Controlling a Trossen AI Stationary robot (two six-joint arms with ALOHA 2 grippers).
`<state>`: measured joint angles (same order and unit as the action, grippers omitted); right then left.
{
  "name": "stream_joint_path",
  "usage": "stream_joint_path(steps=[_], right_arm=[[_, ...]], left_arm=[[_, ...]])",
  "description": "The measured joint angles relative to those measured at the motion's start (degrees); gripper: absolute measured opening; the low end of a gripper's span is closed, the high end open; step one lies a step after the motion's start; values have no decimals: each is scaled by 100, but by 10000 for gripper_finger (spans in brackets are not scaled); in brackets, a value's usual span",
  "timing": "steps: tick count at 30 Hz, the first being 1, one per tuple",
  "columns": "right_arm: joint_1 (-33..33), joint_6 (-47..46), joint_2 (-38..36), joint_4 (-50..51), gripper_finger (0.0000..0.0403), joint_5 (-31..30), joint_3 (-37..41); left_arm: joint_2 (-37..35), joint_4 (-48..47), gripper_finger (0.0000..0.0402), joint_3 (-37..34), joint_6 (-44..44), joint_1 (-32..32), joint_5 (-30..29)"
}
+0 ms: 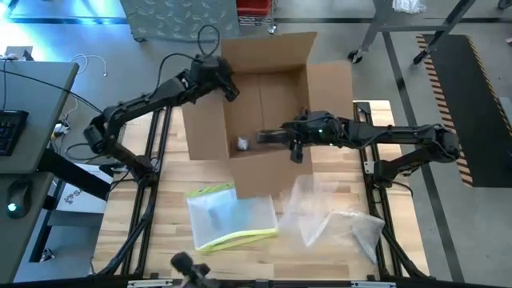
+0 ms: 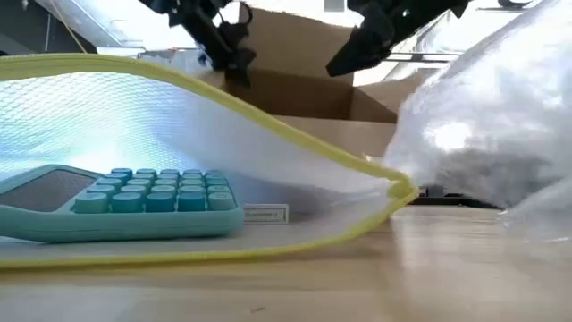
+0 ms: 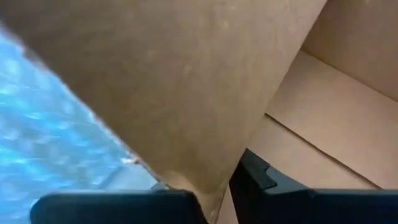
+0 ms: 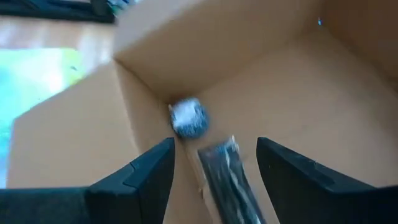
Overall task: Unpack boxes
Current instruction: Put the black pen pack into the transparent zipper bag
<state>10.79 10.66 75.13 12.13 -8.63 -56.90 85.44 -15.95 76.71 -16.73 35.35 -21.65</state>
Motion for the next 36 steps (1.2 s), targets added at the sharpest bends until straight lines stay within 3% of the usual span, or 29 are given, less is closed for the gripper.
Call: stream_joint_path(steps=[6,13,18,21,28,36], right_arm=[[354,-431,617,-8,211,-618,0],[865,-202,1677,-398,211,477,0],[961,629,2264,-717,210,395,-4],[961,1086,2370,-757,210,121,-24],[1169,1463,2394,-477,202,96,-142],[1080,2297,2552,-432,186,1023,-688]], left_arm=[[-117,61,30,0,-311,-694,-1137],[-41,637,29,0,-1029,-1483,-2112],[-36,719,32,0,-1229,-1731,-2236],[-36,714,30,0,-1250,-1805,-2238],[-31,707,30,0,-1291,-1870,-2204],[-32,681,30,0,-1142,-1871,-2062]])
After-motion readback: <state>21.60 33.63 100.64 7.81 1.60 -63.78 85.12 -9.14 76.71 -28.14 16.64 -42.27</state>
